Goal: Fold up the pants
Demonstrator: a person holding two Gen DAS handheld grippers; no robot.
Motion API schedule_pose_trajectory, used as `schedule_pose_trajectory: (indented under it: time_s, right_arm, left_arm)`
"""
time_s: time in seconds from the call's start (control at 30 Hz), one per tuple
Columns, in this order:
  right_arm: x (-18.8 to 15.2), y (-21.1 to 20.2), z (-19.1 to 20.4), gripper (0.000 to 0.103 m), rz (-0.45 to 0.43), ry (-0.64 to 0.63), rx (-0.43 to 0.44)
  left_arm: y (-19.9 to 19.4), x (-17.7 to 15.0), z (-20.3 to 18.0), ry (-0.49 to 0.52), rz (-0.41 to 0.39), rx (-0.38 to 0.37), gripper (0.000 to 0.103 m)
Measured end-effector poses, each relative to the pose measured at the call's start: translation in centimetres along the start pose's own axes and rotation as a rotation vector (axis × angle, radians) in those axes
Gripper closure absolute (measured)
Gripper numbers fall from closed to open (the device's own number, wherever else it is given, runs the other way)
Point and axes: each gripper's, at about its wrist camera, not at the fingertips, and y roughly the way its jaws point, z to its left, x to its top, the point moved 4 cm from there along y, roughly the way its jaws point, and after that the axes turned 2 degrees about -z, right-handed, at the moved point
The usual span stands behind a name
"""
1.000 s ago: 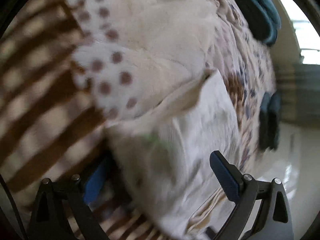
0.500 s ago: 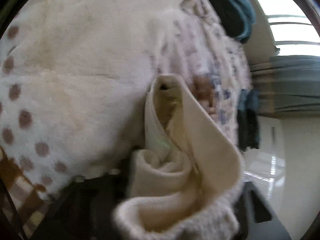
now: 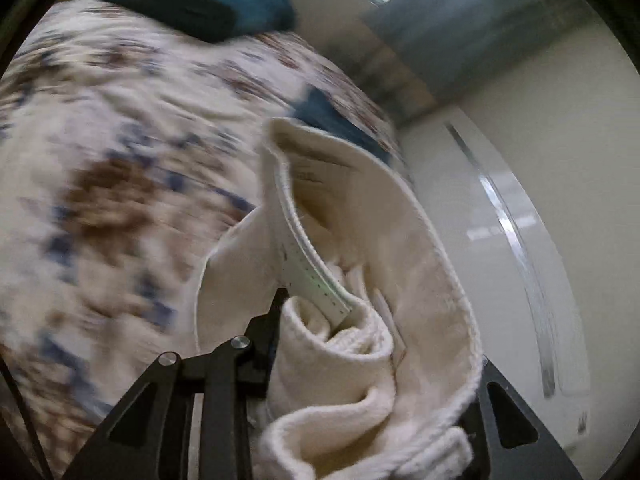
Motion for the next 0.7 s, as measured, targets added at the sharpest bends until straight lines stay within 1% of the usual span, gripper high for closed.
schedule_pose_trajectory:
  time_s: [0.07,0.13,0.2,0.23,0.27,0.33,0.4,0.47,0.53,0.57,0.6,0.63,0.67,0.7]
  right_arm:
    - [0.5,-1.8,-4.4,0.025,-0.035,0.049,-0.038]
    - [1.1,-2.6,-7.4,0.025,-0.042,0.073,-0.068]
    - [1.2,-3.0,-10.8,0.025,-0.047,0.104,-0.105]
    - [1.2,-3.1,-12.3,0.025,-0.045,0.112,-0.117]
    - [1.2,-3.0,-13.6,0.025,-0.039,0.126,-0.137]
    - [1.4,-2.9,-15.5,0.025,-0.030,0.152,-0.137]
    - [1.6,-3.0,-17.4,0.025,-0.012,0.179,-0.112]
    - [1.9,-3.5,-18.3,0.025,-0.017,0.180,-0.069]
    - [2.4,-4.3,-18.8,0.023,-0.044,0.163,-0.037]
    - [2.9,-5.1,-19.0,0.022,-0.064,0.141,-0.014]
    - [3.3,-5.6,-19.0,0.018,-0.078,0.125,0.008]
    - [3.7,-6.0,-19.0,0.017,-0.089,0.113,0.032]
    - [4.3,-7.2,-19.6,0.016,-0.099,0.103,0.061]
    - [4.7,-7.5,-19.3,0.016,-0.102,0.099,0.074]
  left_arm:
    - [3.2,-2.1,-3.3,0.039,0.060,-0.024,0.074]
    - [7.3,-5.2,-6.1,0.087,0.143,-0.030,0.074]
    - [11.3,-8.3,-7.7,0.146,0.219,0.000,0.074]
    - [13.9,-10.6,-8.0,0.171,0.277,0.031,0.074]
    - [15.7,-12.0,-7.7,0.181,0.314,0.058,0.074]
    - [18.4,-14.6,-6.9,0.201,0.383,0.115,0.074]
    - [20.0,-16.1,-6.5,0.259,0.441,0.199,0.072]
    - [19.2,-16.5,-7.7,0.317,0.440,0.231,0.068]
    - [17.7,-15.8,-8.7,0.346,0.425,0.260,0.066]
    - [16.8,-15.5,-9.2,0.360,0.420,0.268,0.057]
    - [16.1,-15.5,-9.6,0.362,0.423,0.253,0.018]
    - [15.6,-15.5,-10.2,0.344,0.436,0.204,0.000]
    - [15.0,-15.7,-10.3,0.332,0.446,0.181,0.000]
    - [14.7,-15.9,-10.8,0.331,0.461,0.173,0.000]
